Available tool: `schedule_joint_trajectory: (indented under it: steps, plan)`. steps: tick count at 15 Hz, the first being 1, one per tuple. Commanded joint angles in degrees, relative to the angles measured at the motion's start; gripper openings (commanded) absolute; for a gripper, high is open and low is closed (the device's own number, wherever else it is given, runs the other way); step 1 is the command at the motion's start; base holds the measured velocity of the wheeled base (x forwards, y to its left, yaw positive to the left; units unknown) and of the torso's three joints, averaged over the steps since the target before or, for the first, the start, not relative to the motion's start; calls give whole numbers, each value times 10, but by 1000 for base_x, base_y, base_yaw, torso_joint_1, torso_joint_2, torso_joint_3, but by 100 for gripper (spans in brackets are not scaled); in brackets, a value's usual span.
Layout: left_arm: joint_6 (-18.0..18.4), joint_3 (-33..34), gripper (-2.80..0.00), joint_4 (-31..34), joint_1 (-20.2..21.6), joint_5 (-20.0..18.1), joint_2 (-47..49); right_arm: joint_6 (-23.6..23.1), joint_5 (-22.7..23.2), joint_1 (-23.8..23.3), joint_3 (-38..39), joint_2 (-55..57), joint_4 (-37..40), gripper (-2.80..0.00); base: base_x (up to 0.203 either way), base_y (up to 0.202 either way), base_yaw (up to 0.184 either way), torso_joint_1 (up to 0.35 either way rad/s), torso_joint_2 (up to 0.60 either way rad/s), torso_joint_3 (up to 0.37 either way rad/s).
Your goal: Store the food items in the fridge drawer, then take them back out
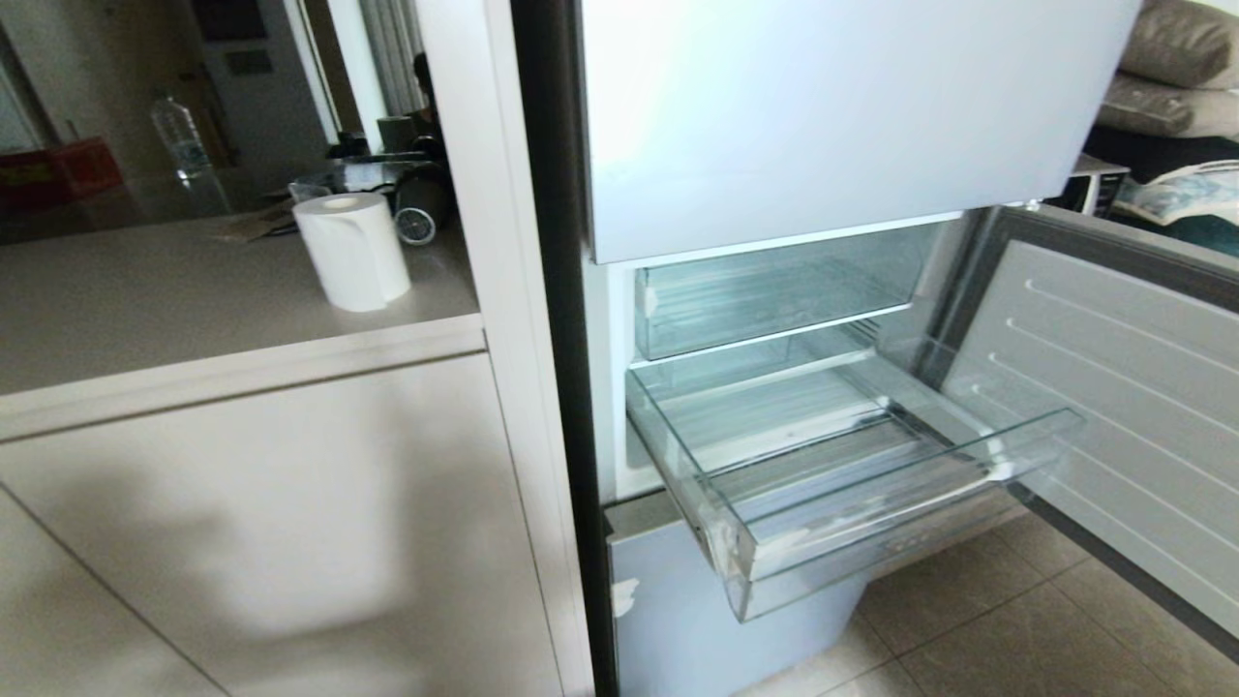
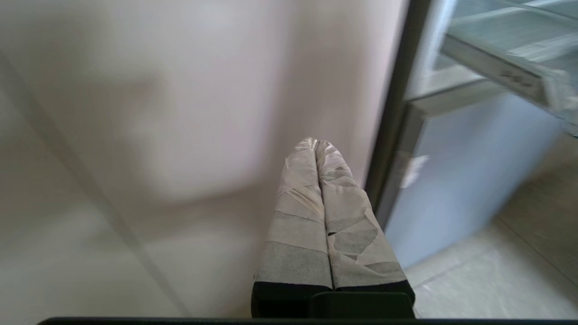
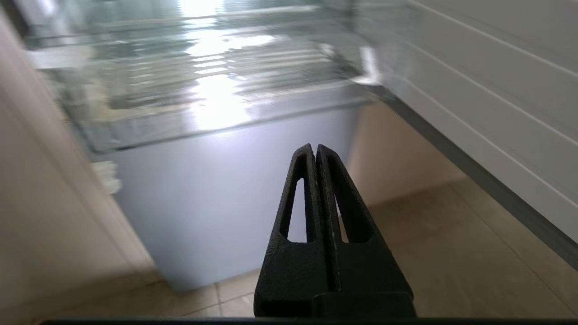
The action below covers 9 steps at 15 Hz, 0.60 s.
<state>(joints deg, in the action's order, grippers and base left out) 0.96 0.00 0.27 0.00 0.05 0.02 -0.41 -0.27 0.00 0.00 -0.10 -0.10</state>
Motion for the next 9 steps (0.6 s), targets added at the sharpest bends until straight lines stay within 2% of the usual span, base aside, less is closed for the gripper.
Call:
schedule_joint_trajectory:
  steps: [1,7,9]
  plan:
    - [0,0,-280,0,0,0,0,0,0,0,1,0,0,-280,-2,7,-178,2,2,2]
    - [0,0,-280,0,0,0,0,-1,1,0,0,0,0,-280,-1,8,-172,2,1,3]
    - [0,0,-280,0,0,0,0,-2,1,0,1,0,0,-280,-3,3,-93,-2,3,3]
